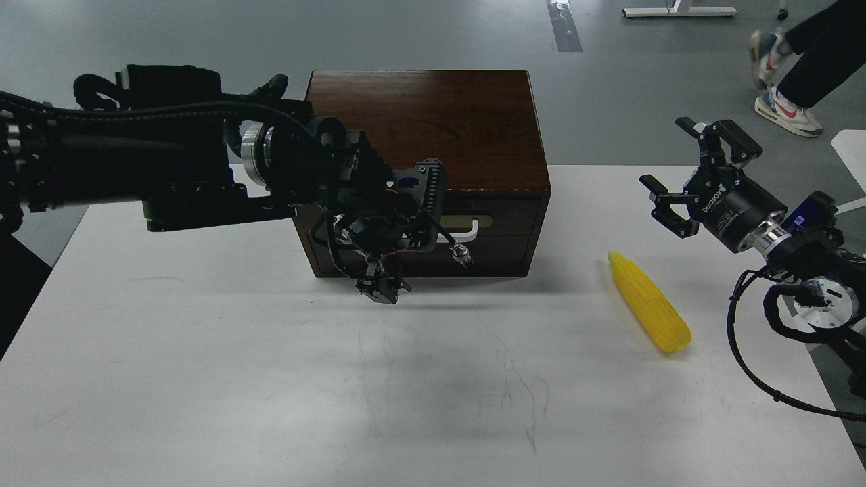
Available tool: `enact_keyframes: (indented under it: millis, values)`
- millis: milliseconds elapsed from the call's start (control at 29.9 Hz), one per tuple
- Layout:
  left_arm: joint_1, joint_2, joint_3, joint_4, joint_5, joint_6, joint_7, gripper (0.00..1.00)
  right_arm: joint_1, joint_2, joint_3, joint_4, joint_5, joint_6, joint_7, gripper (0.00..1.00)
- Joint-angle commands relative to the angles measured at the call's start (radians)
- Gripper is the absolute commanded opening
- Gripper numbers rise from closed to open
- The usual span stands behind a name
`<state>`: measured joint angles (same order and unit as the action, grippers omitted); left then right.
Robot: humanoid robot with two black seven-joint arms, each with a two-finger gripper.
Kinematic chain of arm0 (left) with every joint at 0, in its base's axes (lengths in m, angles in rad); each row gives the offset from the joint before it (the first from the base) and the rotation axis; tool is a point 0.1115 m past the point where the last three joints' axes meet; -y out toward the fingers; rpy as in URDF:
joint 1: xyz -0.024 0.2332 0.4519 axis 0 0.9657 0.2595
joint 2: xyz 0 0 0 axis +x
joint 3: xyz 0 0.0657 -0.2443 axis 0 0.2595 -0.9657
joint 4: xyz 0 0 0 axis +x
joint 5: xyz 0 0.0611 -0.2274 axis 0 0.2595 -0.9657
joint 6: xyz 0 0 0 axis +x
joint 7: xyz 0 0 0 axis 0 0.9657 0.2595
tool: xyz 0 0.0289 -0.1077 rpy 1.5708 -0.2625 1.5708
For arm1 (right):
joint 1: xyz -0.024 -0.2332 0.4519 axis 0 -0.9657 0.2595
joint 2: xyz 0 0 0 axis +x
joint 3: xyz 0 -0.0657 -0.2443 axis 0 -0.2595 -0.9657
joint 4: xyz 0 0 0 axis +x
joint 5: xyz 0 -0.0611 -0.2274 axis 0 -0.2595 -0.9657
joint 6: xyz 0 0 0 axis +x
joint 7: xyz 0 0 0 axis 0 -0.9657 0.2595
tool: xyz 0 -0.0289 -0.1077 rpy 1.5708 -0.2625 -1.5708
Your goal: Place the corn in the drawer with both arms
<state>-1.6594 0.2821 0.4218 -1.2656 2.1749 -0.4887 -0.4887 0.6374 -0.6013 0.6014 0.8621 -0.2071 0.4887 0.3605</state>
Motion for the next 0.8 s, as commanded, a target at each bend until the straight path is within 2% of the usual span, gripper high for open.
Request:
enact_keyframes:
  millis: [0,768]
  values:
    - [0.004,0.000,0.002,0.000,0.002,0.000,0.000,0.97,-0.001,0.000,0.000,0.000,0.000,0.000,0.000,1.00]
    - [0.015,-0.011,0.017,-0.003,0.000,0.000,0.000,0.97,-0.008,0.000,0.001,0.002,0.000,0.000,0.000,1.00]
